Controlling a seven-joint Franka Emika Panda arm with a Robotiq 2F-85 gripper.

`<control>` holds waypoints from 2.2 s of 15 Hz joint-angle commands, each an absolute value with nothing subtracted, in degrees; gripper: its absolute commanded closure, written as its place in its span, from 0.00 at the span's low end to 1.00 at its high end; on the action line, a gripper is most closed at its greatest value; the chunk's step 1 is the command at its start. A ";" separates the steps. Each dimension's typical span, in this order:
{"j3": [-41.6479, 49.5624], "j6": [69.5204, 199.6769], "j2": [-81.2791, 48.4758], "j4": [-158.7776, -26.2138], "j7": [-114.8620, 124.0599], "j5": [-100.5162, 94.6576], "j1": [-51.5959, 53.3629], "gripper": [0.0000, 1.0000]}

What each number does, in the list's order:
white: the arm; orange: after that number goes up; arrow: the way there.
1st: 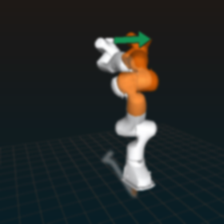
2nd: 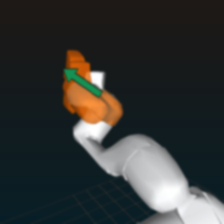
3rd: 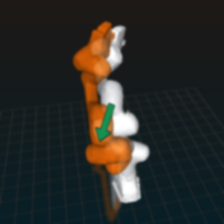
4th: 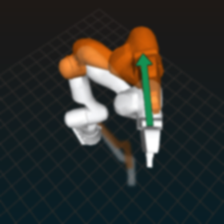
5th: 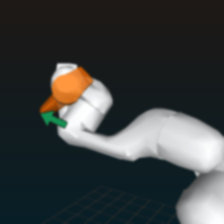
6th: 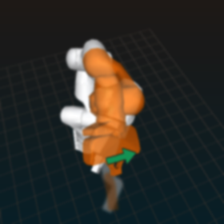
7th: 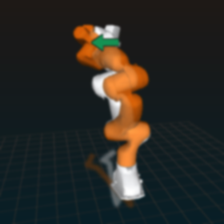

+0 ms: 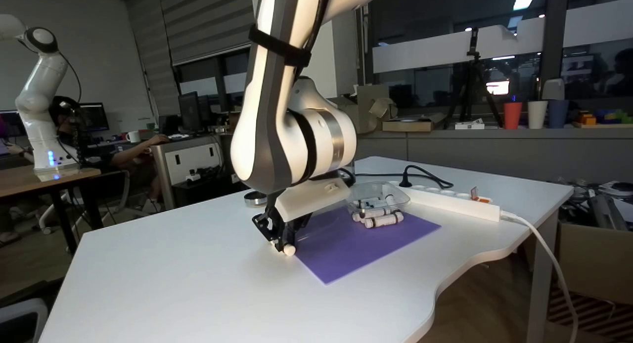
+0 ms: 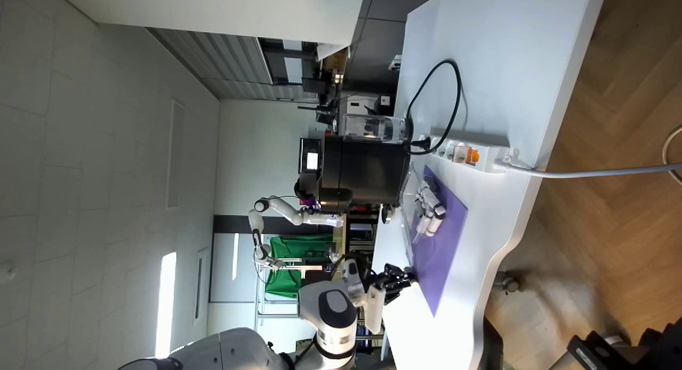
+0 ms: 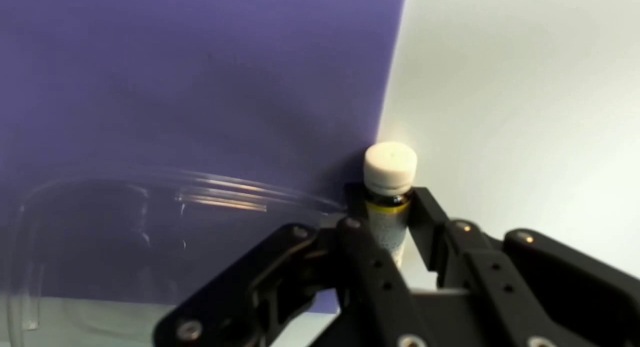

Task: Take a bottle from the clear container and put it on the table

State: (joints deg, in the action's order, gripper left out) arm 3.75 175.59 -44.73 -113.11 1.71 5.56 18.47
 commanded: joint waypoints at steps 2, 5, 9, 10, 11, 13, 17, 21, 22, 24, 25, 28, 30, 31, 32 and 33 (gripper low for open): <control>4.10 173.30 -44.04 -112.99 6.40 4.68 18.84 0.93; 3.81 172.98 -43.96 -112.97 6.62 4.49 18.51 0.47; 3.03 172.58 -44.08 -112.84 6.73 4.52 17.95 0.27; 2.78 172.63 -44.11 -112.82 6.76 4.57 17.78 0.19; 2.59 172.83 -44.16 -112.79 6.81 4.62 17.66 0.14; 2.47 174.11 -44.48 -112.70 6.74 4.51 17.62 0.02; 3.18 177.80 -45.21 -112.56 6.85 4.53 18.29 0.00; 4.50 181.92 -46.09 -112.42 6.87 4.89 19.39 0.00; 4.83 182.89 -46.34 -112.37 6.85 5.06 19.67 0.00; 5.73 184.78 -46.88 -112.30 6.89 5.58 20.41 0.00; 6.34 185.86 -47.26 -112.20 7.01 5.95 20.98 0.00; 5.79 184.64 -46.84 -112.68 5.99 5.83 20.50 0.00; 4.96 184.98 -46.90 -113.02 5.03 4.98 19.61 0.00; 4.53 184.93 -46.88 -113.03 4.97 4.94 19.31 0.00; 4.40 184.92 -46.88 -113.04 4.97 4.94 19.25 0.00; 4.29 184.92 -46.88 -113.03 4.97 4.94 19.21 0.00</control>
